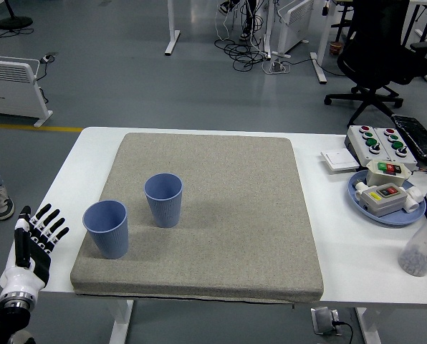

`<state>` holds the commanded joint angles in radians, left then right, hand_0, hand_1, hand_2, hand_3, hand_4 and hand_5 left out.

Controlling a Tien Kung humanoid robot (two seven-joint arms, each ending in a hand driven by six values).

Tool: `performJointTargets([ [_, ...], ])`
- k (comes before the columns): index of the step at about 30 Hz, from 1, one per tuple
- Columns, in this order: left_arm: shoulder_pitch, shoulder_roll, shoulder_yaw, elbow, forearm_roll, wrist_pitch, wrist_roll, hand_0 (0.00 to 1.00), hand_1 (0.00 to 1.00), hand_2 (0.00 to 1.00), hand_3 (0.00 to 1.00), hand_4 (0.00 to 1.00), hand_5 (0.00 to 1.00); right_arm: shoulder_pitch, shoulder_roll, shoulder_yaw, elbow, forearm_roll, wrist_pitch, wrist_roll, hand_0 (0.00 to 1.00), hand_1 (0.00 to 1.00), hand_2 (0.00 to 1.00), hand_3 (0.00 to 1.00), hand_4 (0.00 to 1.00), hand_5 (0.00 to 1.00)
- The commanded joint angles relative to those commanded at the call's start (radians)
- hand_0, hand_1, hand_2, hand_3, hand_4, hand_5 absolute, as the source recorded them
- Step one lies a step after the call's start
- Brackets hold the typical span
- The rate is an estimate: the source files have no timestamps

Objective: Push cup pick cup insert cup

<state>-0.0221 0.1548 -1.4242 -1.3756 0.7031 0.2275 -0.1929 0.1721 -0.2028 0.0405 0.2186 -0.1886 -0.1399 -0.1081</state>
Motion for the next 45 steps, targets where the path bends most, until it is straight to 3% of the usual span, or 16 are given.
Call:
performJointTargets([
  [22, -0.002, 0.001, -0.001, -0.001, 0.011, 0.002, -0.005, 0.762, 0.820, 0.837, 0.826, 0.635, 0.998, -0.003, 0.001, -0.004, 0.000, 0.008, 0.000, -0.001, 0.730, 0.671, 0.713, 0.607, 0.181, 0.399],
  [29, 0.017, 0.010, 0.013, -0.031, 0.132, 0.013, -0.059, 0.758, 0.814, 0.826, 0.810, 0.634, 0.998, -0.001, 0.004, 0.007, 0.000, -0.009, -0.001, -0.007, 0.730, 0.671, 0.713, 0.607, 0.181, 0.399],
  [30, 0.022, 0.012, 0.015, -0.035, 0.154, 0.013, -0.068, 0.680, 0.733, 0.715, 0.713, 0.632, 0.998, -0.001, 0.004, 0.007, 0.000, -0.010, -0.001, -0.007, 0.730, 0.672, 0.713, 0.607, 0.181, 0.398],
  [32, 0.024, 0.013, 0.016, -0.037, 0.166, 0.013, -0.073, 0.680, 0.733, 0.715, 0.713, 0.632, 0.998, -0.001, 0.004, 0.008, 0.000, -0.011, -0.002, -0.008, 0.730, 0.672, 0.713, 0.607, 0.181, 0.398],
  [35, 0.052, 0.025, 0.022, -0.048, 0.280, 0.069, -0.157, 0.680, 0.733, 0.715, 0.713, 0.632, 0.998, -0.001, 0.004, 0.002, 0.001, -0.002, -0.003, -0.004, 0.730, 0.672, 0.713, 0.607, 0.181, 0.398],
  [36, 0.060, 0.027, 0.024, -0.050, 0.298, 0.084, -0.180, 0.546, 0.631, 0.615, 0.626, 0.615, 0.998, -0.001, 0.003, 0.001, 0.001, 0.000, -0.004, -0.004, 0.730, 0.672, 0.713, 0.607, 0.180, 0.401],
  [39, 0.091, 0.042, 0.043, -0.067, 0.287, 0.148, -0.293, 0.546, 0.631, 0.615, 0.626, 0.615, 0.998, -0.001, 0.003, 0.000, 0.001, 0.003, -0.005, -0.003, 0.730, 0.672, 0.713, 0.607, 0.180, 0.401],
  [41, 0.104, 0.049, 0.054, -0.076, 0.281, 0.167, -0.361, 0.546, 0.631, 0.615, 0.626, 0.615, 0.998, -0.001, 0.003, 0.000, 0.001, 0.002, -0.005, -0.003, 0.730, 0.672, 0.713, 0.607, 0.180, 0.401],
  [42, 0.116, 0.055, 0.065, -0.083, 0.281, 0.178, -0.404, 0.380, 0.509, 0.492, 0.497, 0.599, 0.998, -0.001, 0.002, 0.001, 0.001, 0.001, -0.005, -0.003, 0.729, 0.672, 0.713, 0.607, 0.180, 0.398],
  [43, 0.128, 0.061, 0.077, -0.089, 0.284, 0.193, -0.442, 0.380, 0.509, 0.492, 0.497, 0.599, 0.998, -0.001, 0.002, 0.001, 0.001, 0.002, -0.006, -0.004, 0.729, 0.672, 0.713, 0.607, 0.180, 0.398],
  [45, 0.142, 0.068, 0.091, -0.094, 0.287, 0.211, -0.453, 0.380, 0.509, 0.492, 0.497, 0.599, 0.998, -0.001, 0.002, 0.002, 0.001, 0.001, -0.006, -0.004, 0.729, 0.672, 0.713, 0.607, 0.180, 0.398],
])
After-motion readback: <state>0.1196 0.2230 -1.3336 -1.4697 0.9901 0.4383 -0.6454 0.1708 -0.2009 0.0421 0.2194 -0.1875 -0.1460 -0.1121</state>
